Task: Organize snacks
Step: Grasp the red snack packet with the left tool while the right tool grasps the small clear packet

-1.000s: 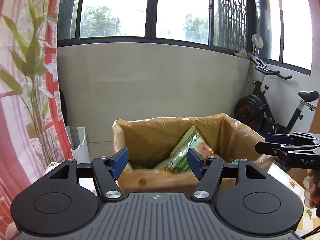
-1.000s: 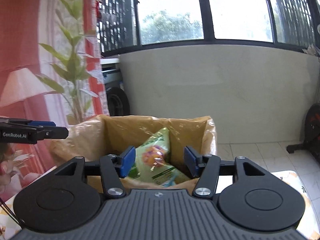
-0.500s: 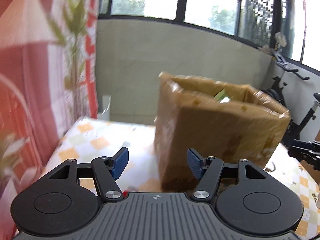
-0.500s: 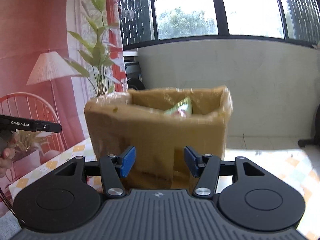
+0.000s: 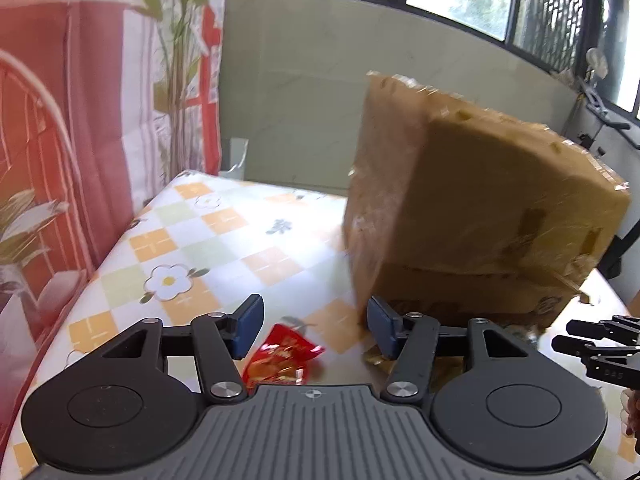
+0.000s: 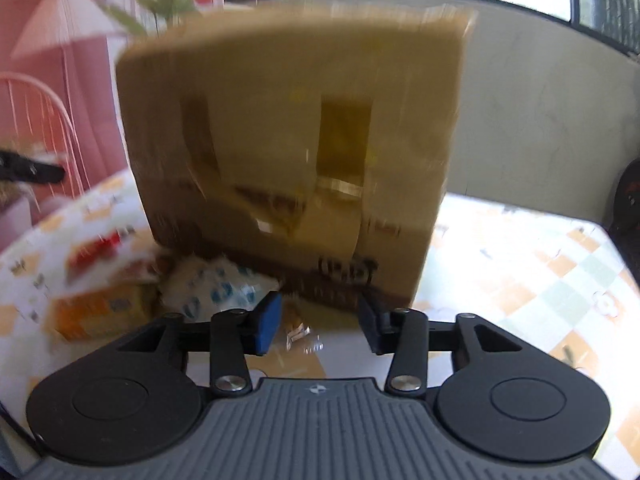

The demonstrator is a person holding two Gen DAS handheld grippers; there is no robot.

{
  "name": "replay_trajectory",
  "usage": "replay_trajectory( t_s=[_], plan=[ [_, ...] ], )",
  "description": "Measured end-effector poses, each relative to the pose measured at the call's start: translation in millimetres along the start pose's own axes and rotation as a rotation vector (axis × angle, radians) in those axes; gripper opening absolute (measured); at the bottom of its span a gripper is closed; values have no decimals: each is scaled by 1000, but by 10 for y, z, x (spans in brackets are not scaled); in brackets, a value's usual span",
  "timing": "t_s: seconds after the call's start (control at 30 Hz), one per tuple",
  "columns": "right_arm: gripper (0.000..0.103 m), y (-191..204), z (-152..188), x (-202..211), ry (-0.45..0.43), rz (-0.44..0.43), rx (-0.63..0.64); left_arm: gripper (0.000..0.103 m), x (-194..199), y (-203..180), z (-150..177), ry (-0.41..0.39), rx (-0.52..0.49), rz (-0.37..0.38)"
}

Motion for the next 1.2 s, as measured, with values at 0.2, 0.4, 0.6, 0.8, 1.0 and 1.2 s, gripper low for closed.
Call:
replay_trajectory(
  t_s=[0.2,0.4,0.6,0.8,1.0,1.2],
  plan=[
    [43,83,105,-323,54,-13,31,60,-37,187,112,32,20,-24],
    [19,2,152,-490,91,-26,2,60,-100,258,219,58,29,-24],
    [19,-117,252,-317,71,-49,-72,60,-288,217,354,97,-2,-9],
    [19,-114,411,-132,22,-26,-73,61,-498,171,468,145,-26,0],
    [19,-62,377,-142,21,-18,-52,61,-721,164,493,164,-73,-23],
    [19,-42,388,-180,15,-22,-51,68,-933,235,486,183,-37,-13]
  ],
)
Point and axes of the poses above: each gripper's, at about its wrist camera, not at the fingertips, and x roughly against the way its jaws point, y to its left, z to its underside, the point moved 9 cm from there along -x, roughly the way its jaws point, and after that the axes turned 6 degrees about -x, right-handed, at the moved point
